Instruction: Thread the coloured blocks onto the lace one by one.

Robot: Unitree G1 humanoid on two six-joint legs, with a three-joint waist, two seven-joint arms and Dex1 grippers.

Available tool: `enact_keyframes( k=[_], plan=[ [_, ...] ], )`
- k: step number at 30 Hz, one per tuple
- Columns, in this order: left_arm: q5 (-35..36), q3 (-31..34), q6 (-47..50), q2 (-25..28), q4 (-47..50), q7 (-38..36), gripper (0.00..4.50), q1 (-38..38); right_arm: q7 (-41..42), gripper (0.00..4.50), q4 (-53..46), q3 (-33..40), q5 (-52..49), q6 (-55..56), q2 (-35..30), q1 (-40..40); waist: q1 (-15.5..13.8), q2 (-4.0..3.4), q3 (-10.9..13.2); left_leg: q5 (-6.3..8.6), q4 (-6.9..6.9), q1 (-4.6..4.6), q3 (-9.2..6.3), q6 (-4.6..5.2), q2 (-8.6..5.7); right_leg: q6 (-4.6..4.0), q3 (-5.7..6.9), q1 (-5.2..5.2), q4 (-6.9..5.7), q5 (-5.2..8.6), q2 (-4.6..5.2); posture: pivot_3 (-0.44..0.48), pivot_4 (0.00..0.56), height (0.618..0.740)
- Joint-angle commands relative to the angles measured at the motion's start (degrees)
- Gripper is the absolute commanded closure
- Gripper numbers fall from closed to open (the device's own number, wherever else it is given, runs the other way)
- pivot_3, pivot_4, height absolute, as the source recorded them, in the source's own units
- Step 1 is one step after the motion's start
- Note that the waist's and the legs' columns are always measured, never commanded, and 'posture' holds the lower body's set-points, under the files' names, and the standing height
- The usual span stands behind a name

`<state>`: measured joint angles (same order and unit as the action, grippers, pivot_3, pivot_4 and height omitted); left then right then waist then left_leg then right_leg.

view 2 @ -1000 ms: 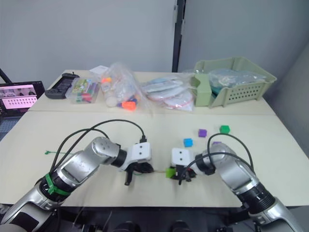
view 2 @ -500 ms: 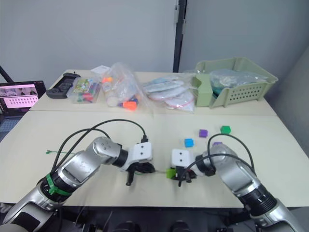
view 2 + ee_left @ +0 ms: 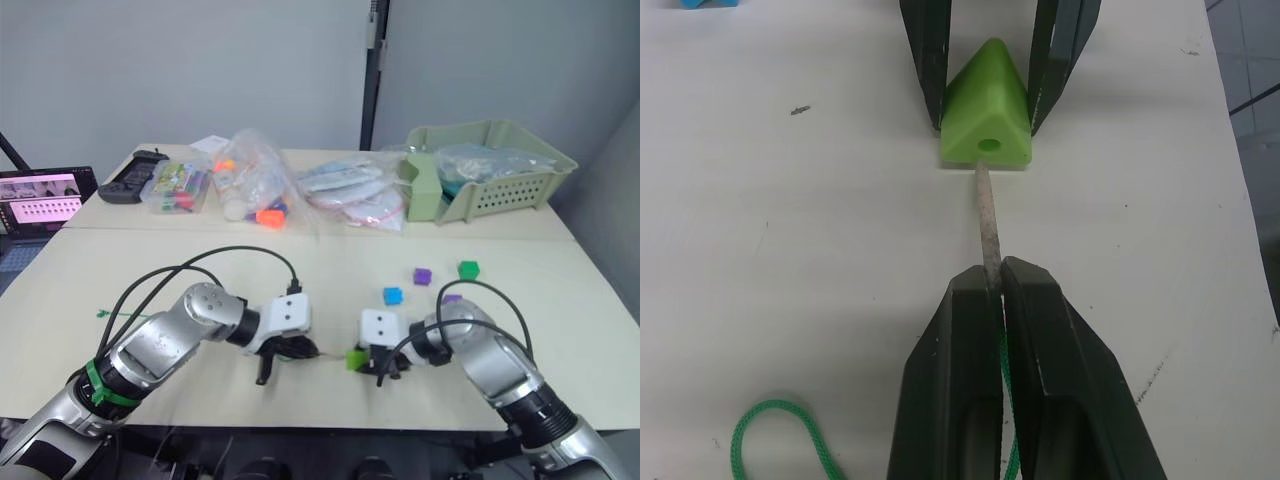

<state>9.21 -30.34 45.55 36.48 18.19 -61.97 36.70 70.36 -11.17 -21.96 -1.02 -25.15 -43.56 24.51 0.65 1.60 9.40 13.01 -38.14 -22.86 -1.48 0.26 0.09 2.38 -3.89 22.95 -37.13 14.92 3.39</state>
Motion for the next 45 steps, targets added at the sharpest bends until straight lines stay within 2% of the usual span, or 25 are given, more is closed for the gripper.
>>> enact_keyframes(
  k=[1,24,32,42,45],
  plan=[
    [0.7,1.6,-0.4,0.3,2.2,0.1,4.5,0.1,0.7,3.19,2.6,-3.3,1.9,-1.3,-0.7,-1.7,0.0,0.0,0.0,0.0,0.0,0.0,0.0,0.0,0.0,0.0,0.0,0.0,0.0,0.0,0.0,0.0,0.15,0.74],
    [1.4,2.2,0.9,0.0,3.4,0.7,4.5,0.7,1.2,3.19,4.7,-3.4,2.0,-0.3,-0.7,-1.2,0.0,0.0,0.0,0.0,-0.01,0.38,-0.04,0.0,-0.04,0.06,0.1,-0.58,0.15,0.04,0.02,0.0,0.15,0.74],
    [1.6,1.3,-0.4,-1.0,2.0,0.7,4.5,0.9,1.1,3.19,2.6,-3.8,1.4,-2.2,0.2,-0.4,0.0,0.0,0.0,0.0,-0.01,0.45,-0.04,0.0,-0.04,0.08,0.1,-0.64,0.16,0.05,0.03,0.0,0.15,0.74],
    [-0.4,-1.2,-2.8,-7.4,-3.1,2.0,4.5,2.5,0.3,3.19,-0.4,-4.4,1.1,-5.6,1.5,0.4,0.1,0.01,0.0,0.0,0.0,0.47,-0.03,0.0,-0.03,0.08,0.1,-0.65,0.15,0.05,0.02,0.0,0.15,0.74],
    [-0.6,-2.4,-4.6,-10.9,-5.8,2.5,4.5,2.7,0.0,3.19,-0.8,-4.3,1.1,-6.3,1.9,0.4,0.1,0.01,0.0,0.0,0.0,0.47,-0.04,0.0,-0.03,0.08,0.1,-0.64,0.14,0.05,0.01,0.0,0.15,0.74]
  ],
)
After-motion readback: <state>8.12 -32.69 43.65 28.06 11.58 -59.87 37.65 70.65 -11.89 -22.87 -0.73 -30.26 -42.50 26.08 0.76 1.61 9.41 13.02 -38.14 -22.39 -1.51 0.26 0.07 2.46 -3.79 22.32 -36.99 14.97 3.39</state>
